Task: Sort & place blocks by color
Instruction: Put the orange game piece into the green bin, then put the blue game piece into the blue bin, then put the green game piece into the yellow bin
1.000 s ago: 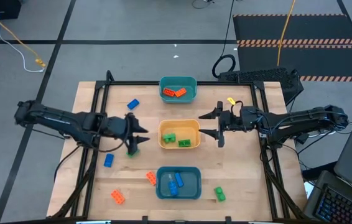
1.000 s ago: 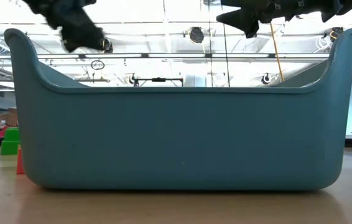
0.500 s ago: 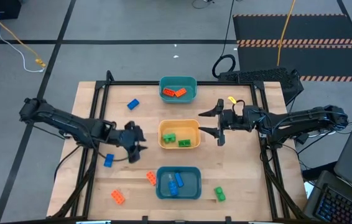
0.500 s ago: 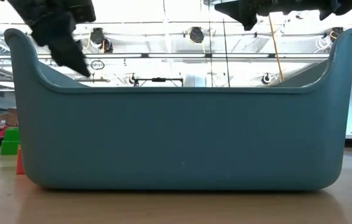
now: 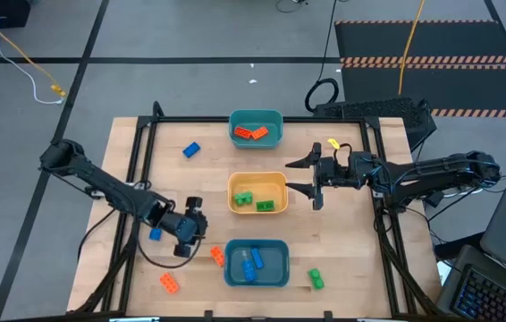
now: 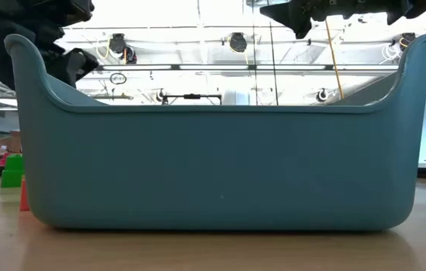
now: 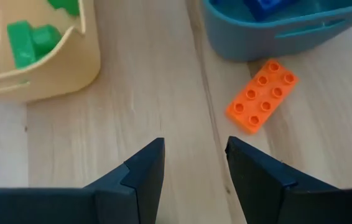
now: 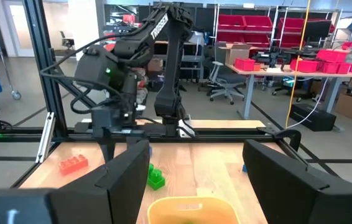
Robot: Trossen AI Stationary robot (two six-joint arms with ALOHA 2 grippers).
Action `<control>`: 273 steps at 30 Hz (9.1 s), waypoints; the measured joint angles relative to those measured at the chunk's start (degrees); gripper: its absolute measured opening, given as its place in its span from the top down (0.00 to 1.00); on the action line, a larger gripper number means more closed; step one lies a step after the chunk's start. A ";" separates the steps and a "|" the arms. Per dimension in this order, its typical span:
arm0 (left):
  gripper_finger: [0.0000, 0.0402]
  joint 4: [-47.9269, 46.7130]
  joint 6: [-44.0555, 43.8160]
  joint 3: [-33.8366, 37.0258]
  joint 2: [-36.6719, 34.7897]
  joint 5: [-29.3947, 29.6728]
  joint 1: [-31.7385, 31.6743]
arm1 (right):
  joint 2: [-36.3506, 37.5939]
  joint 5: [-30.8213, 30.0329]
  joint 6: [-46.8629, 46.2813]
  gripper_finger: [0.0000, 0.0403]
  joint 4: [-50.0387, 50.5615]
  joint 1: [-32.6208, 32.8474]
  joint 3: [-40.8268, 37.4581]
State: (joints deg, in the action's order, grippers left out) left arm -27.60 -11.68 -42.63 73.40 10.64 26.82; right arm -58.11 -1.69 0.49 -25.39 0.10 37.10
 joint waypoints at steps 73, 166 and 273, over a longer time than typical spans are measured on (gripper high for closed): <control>0.65 15.03 1.10 -0.24 22.69 -7.24 5.66 | 0.00 0.04 -1.99 0.38 2.10 0.02 0.00; 0.44 -28.61 17.75 -24.14 25.28 3.87 -70.21 | 0.02 -4.24 -1.90 0.38 4.49 0.00 0.00; 0.53 12.58 -1.55 -19.41 19.56 5.82 -1.77 | -0.98 21.64 -17.32 0.38 12.76 1.47 -1.76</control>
State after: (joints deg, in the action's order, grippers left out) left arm -15.01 -13.23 -62.04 92.95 16.46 25.05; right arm -59.09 19.95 -16.83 -12.62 1.57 35.34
